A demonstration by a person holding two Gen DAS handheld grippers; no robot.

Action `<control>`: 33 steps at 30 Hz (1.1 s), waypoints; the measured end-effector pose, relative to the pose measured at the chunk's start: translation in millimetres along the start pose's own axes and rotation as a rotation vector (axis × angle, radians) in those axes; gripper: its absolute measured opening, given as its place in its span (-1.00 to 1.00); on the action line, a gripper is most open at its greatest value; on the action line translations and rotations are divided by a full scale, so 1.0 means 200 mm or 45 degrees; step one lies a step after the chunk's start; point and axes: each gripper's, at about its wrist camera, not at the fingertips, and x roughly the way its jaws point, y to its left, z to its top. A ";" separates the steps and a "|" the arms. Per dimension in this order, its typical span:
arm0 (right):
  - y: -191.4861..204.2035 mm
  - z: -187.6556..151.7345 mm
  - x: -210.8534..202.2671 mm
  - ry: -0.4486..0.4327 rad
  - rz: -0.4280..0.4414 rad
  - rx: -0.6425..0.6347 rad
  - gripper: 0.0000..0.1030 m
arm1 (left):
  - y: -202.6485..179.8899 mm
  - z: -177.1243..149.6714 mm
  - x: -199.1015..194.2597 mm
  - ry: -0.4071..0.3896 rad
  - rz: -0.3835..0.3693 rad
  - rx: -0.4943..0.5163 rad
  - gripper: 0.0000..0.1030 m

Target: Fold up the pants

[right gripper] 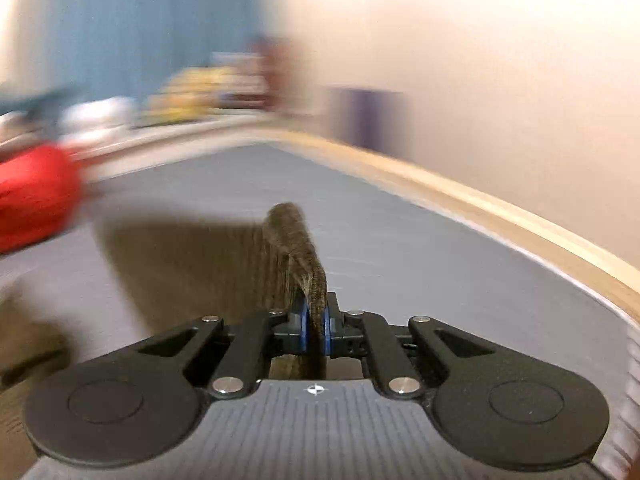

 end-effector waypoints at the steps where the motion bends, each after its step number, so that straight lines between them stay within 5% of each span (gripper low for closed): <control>1: -0.12 -0.02 0.07 0.098 -0.039 0.130 -0.86 | -0.01 -0.01 0.01 0.014 -0.014 0.014 0.33; 3: -0.29 -0.10 0.22 0.297 -0.058 0.326 -0.86 | -0.05 -0.04 0.03 0.049 -0.032 0.071 0.33; 5: -0.30 -0.18 0.30 0.374 -0.032 0.342 -0.84 | -0.07 -0.06 0.06 0.062 -0.029 0.131 0.34; 7: -0.27 -0.19 0.32 0.364 -0.012 0.316 -0.76 | -0.08 -0.09 0.08 0.088 -0.052 0.164 0.35; 9: -0.24 -0.17 0.34 0.363 0.010 0.337 -0.30 | -0.09 -0.11 0.11 0.124 -0.103 0.198 0.40; 10: -0.23 -0.19 0.33 0.365 0.010 0.357 -0.22 | -0.11 -0.13 0.11 0.112 -0.091 0.242 0.40; 14: -0.32 -0.18 0.31 0.353 -0.003 0.370 -0.21 | -0.12 -0.17 0.12 0.066 -0.052 0.308 0.41; 16: -0.38 -0.19 0.28 0.340 -0.008 0.366 -0.29 | -0.11 -0.18 0.12 0.052 -0.040 0.300 0.19; 17: -0.41 -0.20 0.26 0.330 -0.006 0.359 -0.71 | -0.11 -0.17 0.12 0.046 -0.031 0.304 0.10; 19: -0.44 -0.18 0.23 0.278 0.029 0.389 -0.87 | -0.09 -0.16 0.11 0.046 -0.035 0.321 -0.71; 21: -0.47 -0.14 0.16 0.198 0.037 0.425 -0.88 | -0.08 -0.13 0.07 0.049 -0.066 0.322 -0.77; 25: -0.50 -0.08 0.03 0.088 -0.081 0.452 -0.88 | -0.05 -0.08 -0.08 0.078 -0.266 0.338 -0.79; 28: -0.55 -0.14 0.14 0.297 -0.215 0.478 -0.86 | -0.06 -0.14 -0.08 0.178 -0.325 0.422 -0.78; 29: -0.58 -0.17 0.15 0.325 -0.254 0.539 -0.70 | -0.06 -0.15 -0.05 0.230 -0.337 0.410 -0.75; 31: -0.58 -0.17 0.13 0.279 -0.304 0.561 -0.60 | -0.04 -0.16 -0.05 0.211 -0.325 0.364 -0.51; 33: -0.52 -0.12 0.08 0.159 -0.299 0.509 -0.29 | 0.01 -0.11 -0.11 0.125 -0.353 0.274 -0.23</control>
